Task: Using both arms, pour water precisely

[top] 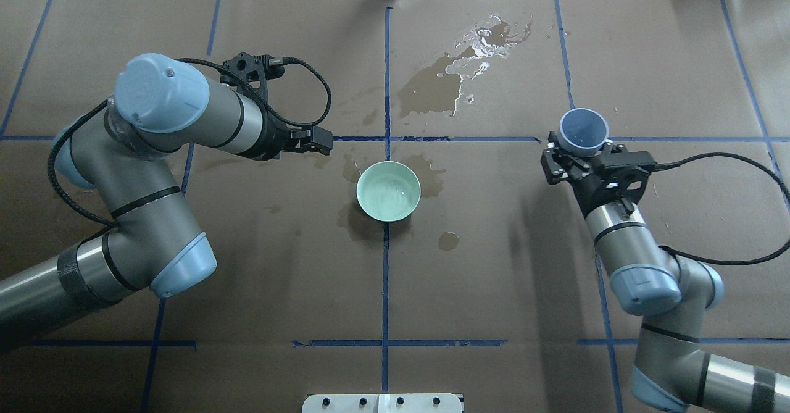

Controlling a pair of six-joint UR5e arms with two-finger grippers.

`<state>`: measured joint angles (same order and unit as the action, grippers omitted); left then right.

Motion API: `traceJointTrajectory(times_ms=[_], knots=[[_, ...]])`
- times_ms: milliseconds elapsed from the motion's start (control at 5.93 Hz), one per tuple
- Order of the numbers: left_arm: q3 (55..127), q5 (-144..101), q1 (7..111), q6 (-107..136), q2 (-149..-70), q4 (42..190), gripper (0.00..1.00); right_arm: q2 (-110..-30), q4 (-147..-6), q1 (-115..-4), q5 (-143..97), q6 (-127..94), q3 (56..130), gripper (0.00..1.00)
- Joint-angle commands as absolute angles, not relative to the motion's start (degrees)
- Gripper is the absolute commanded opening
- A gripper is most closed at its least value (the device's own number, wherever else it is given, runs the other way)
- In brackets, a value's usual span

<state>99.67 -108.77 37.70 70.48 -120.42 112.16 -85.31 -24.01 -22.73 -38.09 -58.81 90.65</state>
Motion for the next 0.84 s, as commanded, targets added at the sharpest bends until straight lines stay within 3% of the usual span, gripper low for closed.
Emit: traceJointTrajectory(times_ms=[0,675], knots=[[99.84,-108.81,37.71,71.37,-120.50,112.06,1.00,-93.13,-16.29,-26.61,-41.47,-58.97,90.27,0.00],[100.28,-108.72,37.71,72.16,-120.41,111.97,1.00,-99.49,-12.76,-27.95,-40.87,-66.41,86.51,0.00]])
